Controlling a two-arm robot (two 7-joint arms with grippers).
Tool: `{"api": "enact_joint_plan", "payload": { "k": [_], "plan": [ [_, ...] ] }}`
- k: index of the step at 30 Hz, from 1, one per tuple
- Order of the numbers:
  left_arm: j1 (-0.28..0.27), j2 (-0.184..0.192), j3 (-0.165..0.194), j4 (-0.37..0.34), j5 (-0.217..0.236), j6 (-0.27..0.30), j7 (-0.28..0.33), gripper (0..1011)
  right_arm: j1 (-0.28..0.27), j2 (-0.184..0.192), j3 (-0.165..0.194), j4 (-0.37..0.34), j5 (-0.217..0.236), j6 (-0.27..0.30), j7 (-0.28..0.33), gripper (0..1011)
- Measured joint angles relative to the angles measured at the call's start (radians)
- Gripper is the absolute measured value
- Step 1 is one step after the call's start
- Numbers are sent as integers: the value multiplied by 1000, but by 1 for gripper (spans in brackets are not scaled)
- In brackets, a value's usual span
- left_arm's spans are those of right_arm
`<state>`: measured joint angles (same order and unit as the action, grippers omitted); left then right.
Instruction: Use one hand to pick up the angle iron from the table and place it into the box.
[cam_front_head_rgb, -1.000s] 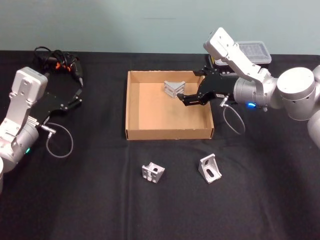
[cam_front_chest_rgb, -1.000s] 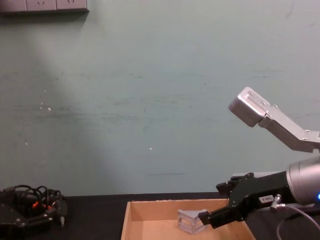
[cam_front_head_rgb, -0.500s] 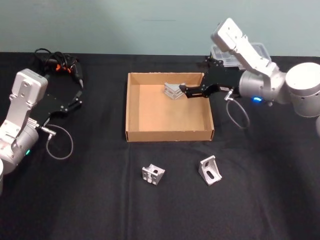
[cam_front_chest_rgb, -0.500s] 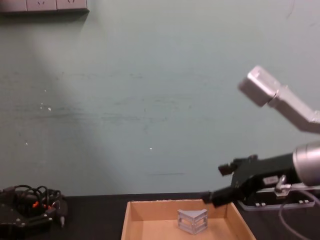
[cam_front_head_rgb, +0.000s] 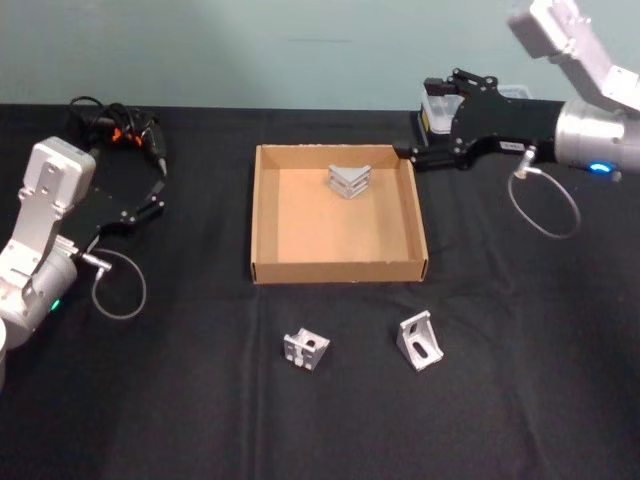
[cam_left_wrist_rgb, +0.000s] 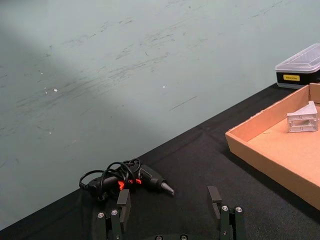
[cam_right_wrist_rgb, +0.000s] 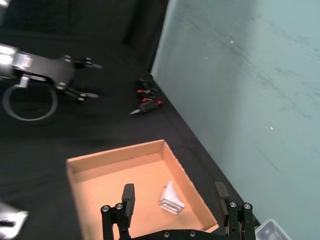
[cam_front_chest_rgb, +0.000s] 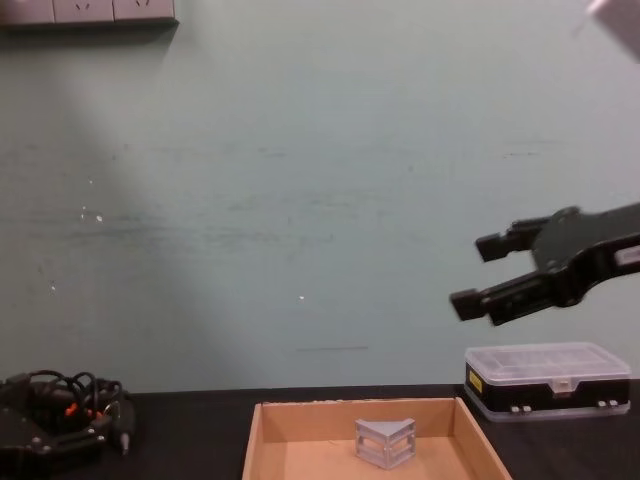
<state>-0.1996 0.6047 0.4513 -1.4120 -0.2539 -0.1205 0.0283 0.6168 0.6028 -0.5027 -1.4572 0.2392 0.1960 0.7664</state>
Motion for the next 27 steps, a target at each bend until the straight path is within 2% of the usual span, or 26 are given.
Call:
{"api": "enact_joint_plan", "payload": {
  "k": [2,6,7,9,12,15,19,27],
  "plan": [
    [0,0,0,0,0,0,0,1000,-11,35,5,-40,23,13,27,1003],
    [0,0,0,0,0,0,0,1000,-21,80,6,-86,56,29,74,1003],
    [0,0,0,0,0,0,0,1000,-21,80,6,-86,56,29,74,1003],
    [0,0,0,0,0,0,0,1000,-25,113,-5,-112,77,37,118,1003],
    [0,0,0,0,0,0,0,1000,-25,132,-19,-125,90,39,154,1003],
    [0,0,0,0,0,0,0,1000,-22,159,-50,-134,100,36,213,1003],
    [0,0,0,0,0,0,0,1000,-20,176,-83,-134,105,30,259,1003],
    [0,0,0,0,0,0,0,1000,1,193,-156,-102,98,14,342,1003]
  ]
}}
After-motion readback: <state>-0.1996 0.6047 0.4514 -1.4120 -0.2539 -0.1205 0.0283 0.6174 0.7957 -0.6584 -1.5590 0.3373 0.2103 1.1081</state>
